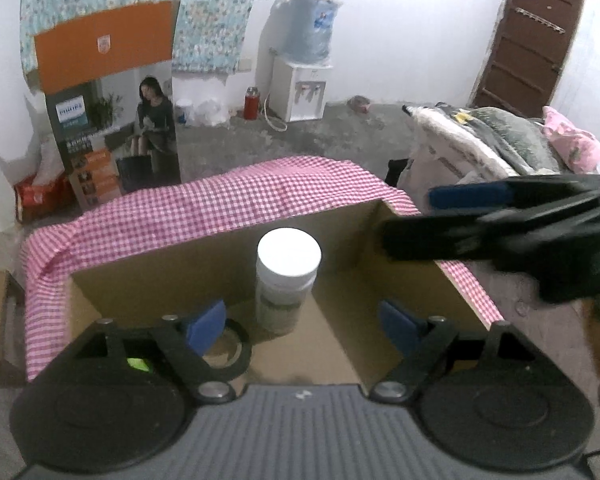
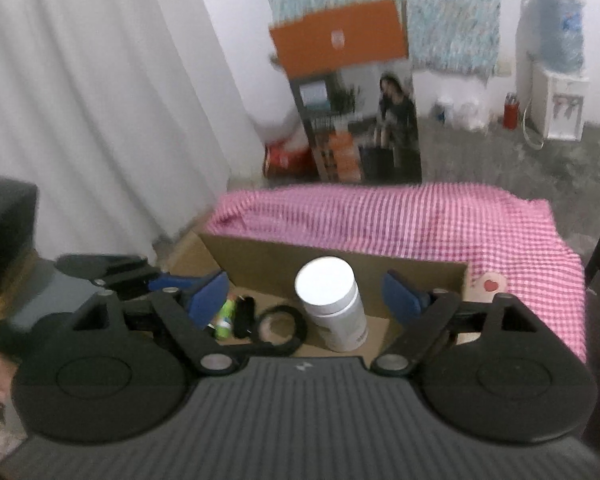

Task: Organize rigid objects
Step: 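Lower the white jar into the box and open the right tool, then withdraw the right tool from the box toward the amber dropper bottle, then grasp the amber dropper bottle around its neck with the right tool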

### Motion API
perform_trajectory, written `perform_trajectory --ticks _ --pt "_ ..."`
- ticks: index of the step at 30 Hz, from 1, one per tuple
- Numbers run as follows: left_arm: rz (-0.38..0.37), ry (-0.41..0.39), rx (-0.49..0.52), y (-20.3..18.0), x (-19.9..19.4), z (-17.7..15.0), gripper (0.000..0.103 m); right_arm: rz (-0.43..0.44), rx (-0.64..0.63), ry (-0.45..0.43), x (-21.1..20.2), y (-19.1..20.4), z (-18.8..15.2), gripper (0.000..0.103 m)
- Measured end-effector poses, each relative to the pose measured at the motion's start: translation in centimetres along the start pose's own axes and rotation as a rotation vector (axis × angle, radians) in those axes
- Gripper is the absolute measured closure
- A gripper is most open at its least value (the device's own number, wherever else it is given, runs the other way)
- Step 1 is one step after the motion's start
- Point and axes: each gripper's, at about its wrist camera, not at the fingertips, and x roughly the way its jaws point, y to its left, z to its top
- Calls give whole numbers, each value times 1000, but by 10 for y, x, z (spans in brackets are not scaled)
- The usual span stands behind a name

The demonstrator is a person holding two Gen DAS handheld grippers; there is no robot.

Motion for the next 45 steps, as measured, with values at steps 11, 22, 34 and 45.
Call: perform_trajectory --ticks 11,22,34,45 --pt "-44 -151 46 -29 -92 -69 11 44 78 -221 -139 20 -105 11" --pt "-51 -73 195 -88 -59 -154 12 44 188 -80 -112 24 -198 27" --pt "12 -62 256 -99 -17 -169 55 33 113 51 -44 28 -191 67" --pt "18 -35 266 -99 1 -164 63 55 98 96 -26 25 -186 81"
